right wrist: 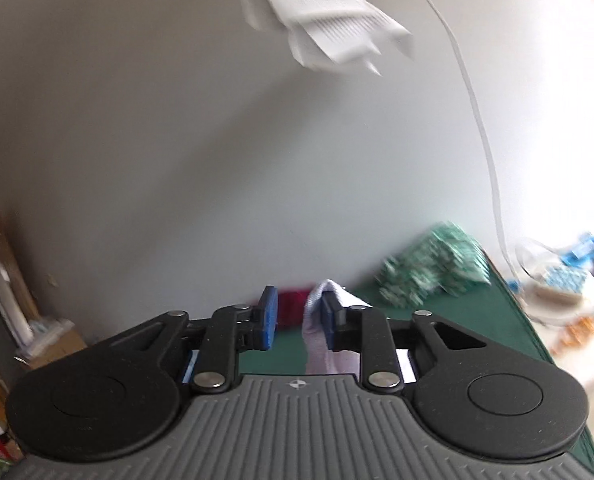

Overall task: Fold clothes
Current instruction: 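Lift the white shirt high with both grippers to shake it out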

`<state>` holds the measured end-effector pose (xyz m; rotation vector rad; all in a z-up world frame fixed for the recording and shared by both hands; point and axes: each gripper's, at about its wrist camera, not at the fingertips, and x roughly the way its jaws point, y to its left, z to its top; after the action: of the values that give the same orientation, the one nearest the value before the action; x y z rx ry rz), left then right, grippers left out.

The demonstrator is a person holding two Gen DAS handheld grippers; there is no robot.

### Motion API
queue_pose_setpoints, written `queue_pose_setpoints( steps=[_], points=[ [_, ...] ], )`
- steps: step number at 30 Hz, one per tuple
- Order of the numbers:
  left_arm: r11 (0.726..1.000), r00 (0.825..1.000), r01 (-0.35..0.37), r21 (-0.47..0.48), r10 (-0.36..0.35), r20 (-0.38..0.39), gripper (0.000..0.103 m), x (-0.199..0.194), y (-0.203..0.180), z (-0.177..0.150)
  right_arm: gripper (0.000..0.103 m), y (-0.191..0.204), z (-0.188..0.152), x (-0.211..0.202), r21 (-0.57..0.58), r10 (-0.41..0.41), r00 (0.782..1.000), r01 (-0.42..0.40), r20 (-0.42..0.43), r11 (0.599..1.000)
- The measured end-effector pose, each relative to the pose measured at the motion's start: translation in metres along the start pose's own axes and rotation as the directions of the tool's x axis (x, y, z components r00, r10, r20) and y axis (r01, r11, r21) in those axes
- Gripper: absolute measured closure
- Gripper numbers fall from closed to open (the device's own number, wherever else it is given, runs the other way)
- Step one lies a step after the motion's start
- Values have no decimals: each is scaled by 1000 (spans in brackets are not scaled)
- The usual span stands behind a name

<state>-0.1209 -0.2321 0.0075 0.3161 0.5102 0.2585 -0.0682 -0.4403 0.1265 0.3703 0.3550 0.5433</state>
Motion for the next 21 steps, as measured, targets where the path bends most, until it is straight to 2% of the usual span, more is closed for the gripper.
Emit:
queue_pose_setpoints(
  steps=[2,5,6,7,8,10,11,12,14,15,17,18,19,21],
  points=[
    [997,999,-36,-66,38,36,92,-15,30,9,75,-22,-22,8,26,-73,993,76,-93,997],
    [982,991,-85,-167,100,85,92,-37,75,23,73,-38,-52,16,47,-90,971,103,-219,994],
    [981,990,-94,-168,110,86,92,-43,81,22,68,-41,-62,19,51,-90,962,107,-258,993],
    [981,989,-102,-164,118,86,91,-50,87,20,55,-44,-72,21,54,-90,951,111,-297,992],
    [981,988,-111,-161,126,85,91,-56,93,17,47,-47,-82,24,58,-89,938,115,-335,992],
    [981,987,-132,-139,143,70,91,-61,98,11,47,-54,-101,29,64,-87,908,123,-410,990],
    [982,989,-140,-125,145,38,91,-56,96,6,47,-48,-110,31,8,-97,899,111,-427,994],
    [983,989,-145,-110,147,5,91,-50,93,0,47,-31,-119,32,-116,-121,899,79,-420,990],
    [984,988,-151,-95,147,-46,91,-43,85,-7,38,5,-140,42,-333,-119,891,-38,-438,942],
    [983,988,-150,-105,145,-49,91,-46,85,-8,30,20,-150,47,-396,-88,876,-123,-474,910],
    [980,989,-144,-138,139,-40,91,-55,89,-6,26,45,-171,57,-493,-43,854,-258,-519,831],
    [977,990,-138,-161,136,-27,91,-60,93,-2,26,53,-183,61,-544,-45,853,-290,-520,788],
    [974,991,-133,-184,132,-14,91,-66,97,1,25,57,-194,67,-595,-73,858,-289,-509,750],
    [963,992,-117,-242,124,14,91,-75,111,10,28,57,-211,85,-674,-156,863,-249,-480,696]
  ],
)
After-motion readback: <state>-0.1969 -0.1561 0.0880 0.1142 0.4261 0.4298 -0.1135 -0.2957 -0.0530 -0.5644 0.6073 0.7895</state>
